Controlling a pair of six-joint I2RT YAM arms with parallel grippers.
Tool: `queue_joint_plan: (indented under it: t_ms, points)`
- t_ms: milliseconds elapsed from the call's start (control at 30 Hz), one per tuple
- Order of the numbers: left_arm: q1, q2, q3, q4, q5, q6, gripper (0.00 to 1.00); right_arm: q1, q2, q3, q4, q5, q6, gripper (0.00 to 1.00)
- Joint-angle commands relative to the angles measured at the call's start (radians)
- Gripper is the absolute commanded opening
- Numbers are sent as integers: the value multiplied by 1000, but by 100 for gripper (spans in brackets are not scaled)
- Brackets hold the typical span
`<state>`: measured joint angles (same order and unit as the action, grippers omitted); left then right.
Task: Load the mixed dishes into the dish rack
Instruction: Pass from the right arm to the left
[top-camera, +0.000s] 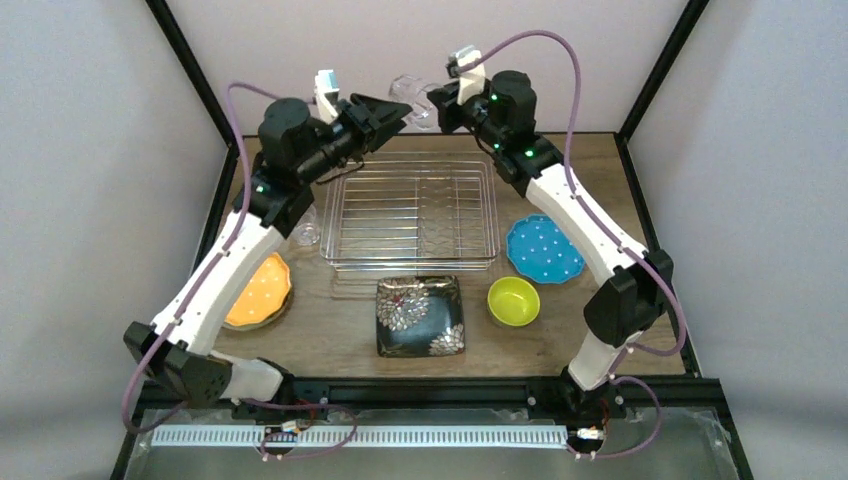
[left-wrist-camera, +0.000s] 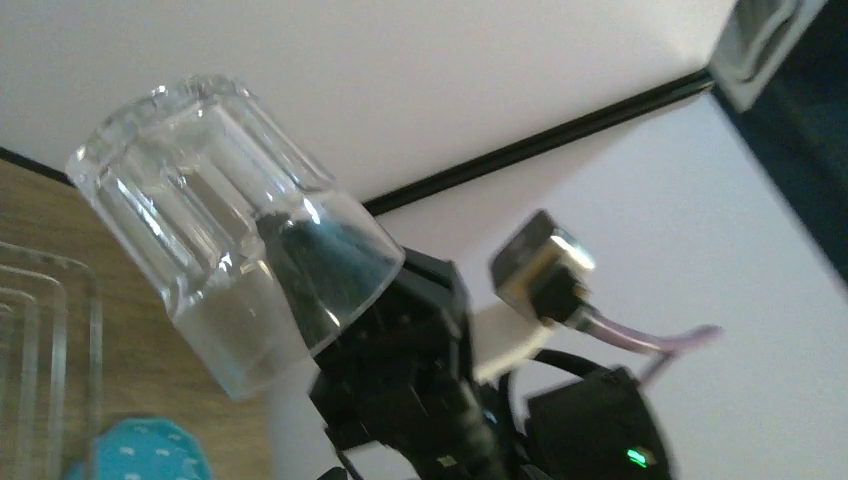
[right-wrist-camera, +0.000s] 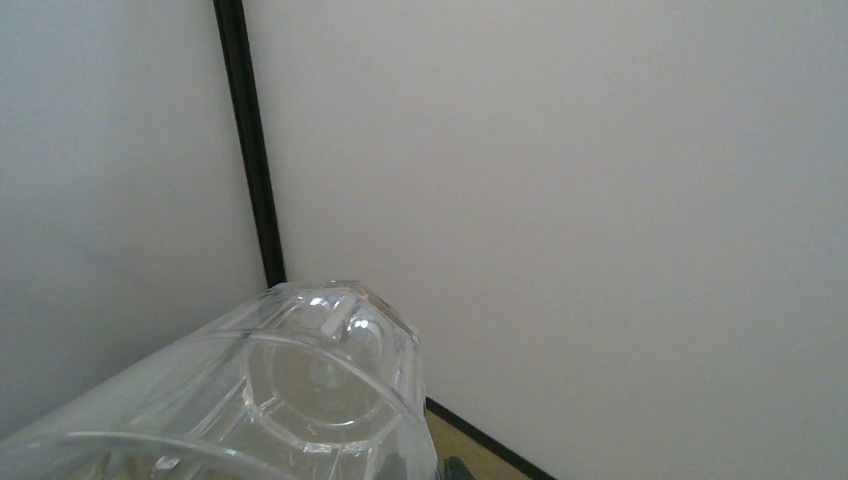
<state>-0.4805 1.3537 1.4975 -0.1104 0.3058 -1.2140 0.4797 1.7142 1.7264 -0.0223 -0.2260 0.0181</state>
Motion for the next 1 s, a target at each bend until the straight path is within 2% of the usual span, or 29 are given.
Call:
queue_joint_plan:
  t_ms: [0, 300, 467, 733, 967]
  points:
    - [-17, 85, 133, -222, -67, 297, 100, 42, -33, 48, -68, 200, -141, 1]
    - [-64, 141, 268, -390, -343, 585, 100, 67, -31, 100, -151, 333, -180, 1]
    - [-103, 148, 285, -408, -476, 681, 100, 79, -26, 138, -186, 354, -193, 1]
    - [-179, 176, 307, -393, -583, 794, 100, 109, 10, 189, -247, 384, -196, 1]
    - [-203, 160, 302, -359, -637, 823, 100, 116, 12, 200, -269, 387, -182, 1]
